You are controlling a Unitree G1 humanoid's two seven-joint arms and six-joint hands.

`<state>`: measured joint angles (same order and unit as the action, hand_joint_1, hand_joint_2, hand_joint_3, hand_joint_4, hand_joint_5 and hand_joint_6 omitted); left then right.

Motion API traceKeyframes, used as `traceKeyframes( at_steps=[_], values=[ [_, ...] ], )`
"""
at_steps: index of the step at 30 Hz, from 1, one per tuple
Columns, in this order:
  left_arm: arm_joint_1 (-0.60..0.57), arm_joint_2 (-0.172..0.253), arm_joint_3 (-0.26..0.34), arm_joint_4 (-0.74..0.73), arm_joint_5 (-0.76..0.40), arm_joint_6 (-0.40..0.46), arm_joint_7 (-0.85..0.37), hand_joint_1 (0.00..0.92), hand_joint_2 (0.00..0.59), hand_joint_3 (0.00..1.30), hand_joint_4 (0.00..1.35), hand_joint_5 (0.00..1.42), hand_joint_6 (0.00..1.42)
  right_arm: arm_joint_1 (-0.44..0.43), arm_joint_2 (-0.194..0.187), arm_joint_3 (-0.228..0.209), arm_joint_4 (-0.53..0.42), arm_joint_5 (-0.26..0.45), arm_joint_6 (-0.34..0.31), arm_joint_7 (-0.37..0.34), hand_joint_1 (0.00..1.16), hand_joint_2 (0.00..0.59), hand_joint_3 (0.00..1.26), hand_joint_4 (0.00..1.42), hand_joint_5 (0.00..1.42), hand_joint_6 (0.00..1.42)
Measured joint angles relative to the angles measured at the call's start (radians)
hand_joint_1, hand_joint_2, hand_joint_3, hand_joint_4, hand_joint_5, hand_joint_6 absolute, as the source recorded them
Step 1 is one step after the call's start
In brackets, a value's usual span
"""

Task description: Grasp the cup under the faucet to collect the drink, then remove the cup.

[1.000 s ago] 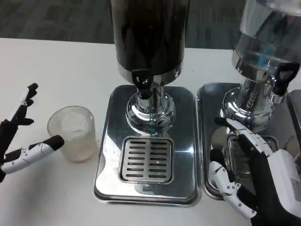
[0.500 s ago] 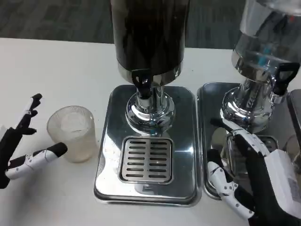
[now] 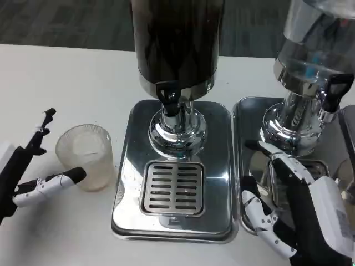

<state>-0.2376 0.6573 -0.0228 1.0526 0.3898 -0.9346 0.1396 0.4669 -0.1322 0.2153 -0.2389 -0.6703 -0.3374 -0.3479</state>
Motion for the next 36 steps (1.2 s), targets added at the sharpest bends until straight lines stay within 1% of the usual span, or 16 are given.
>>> traceKeyframes(
  at_steps=[4,7,10,18,28,36],
  values=[
    [-0.017,0.000,-0.020,0.024,0.012,0.011,0.011,0.160,0.008,0.00,0.00,0.10,0.30,-0.001,0.001,0.000,0.000,0.000,0.000,0.000,0.34,0.422,0.27,0.21,0.19,0.15],
    [-0.030,0.002,-0.037,0.036,0.020,0.022,0.021,0.164,0.011,0.00,0.00,0.11,0.33,-0.002,0.002,0.001,0.000,0.000,0.000,0.000,0.34,0.422,0.27,0.21,0.19,0.16],
    [-0.051,0.008,-0.060,0.049,0.050,0.033,0.045,0.165,0.011,0.00,0.00,0.11,0.34,-0.001,0.003,0.002,0.000,-0.001,0.000,0.000,0.34,0.422,0.27,0.21,0.19,0.16],
    [-0.088,0.008,-0.100,0.080,0.056,0.051,0.066,0.165,0.011,0.00,0.00,0.13,0.36,0.006,0.003,0.002,0.000,-0.001,0.000,0.001,0.34,0.422,0.27,0.21,0.19,0.16],
    [-0.143,0.007,-0.155,0.124,0.062,0.059,0.067,0.172,0.014,0.00,0.00,0.14,0.36,0.005,0.006,0.008,-0.001,-0.001,0.001,0.001,0.34,0.422,0.27,0.21,0.19,0.17],
    [-0.176,0.007,-0.175,0.154,0.062,0.059,0.054,0.180,0.018,0.00,0.00,0.14,0.36,0.008,0.005,0.008,-0.005,-0.001,0.003,0.001,0.34,0.422,0.27,0.21,0.19,0.18]
  ],
)
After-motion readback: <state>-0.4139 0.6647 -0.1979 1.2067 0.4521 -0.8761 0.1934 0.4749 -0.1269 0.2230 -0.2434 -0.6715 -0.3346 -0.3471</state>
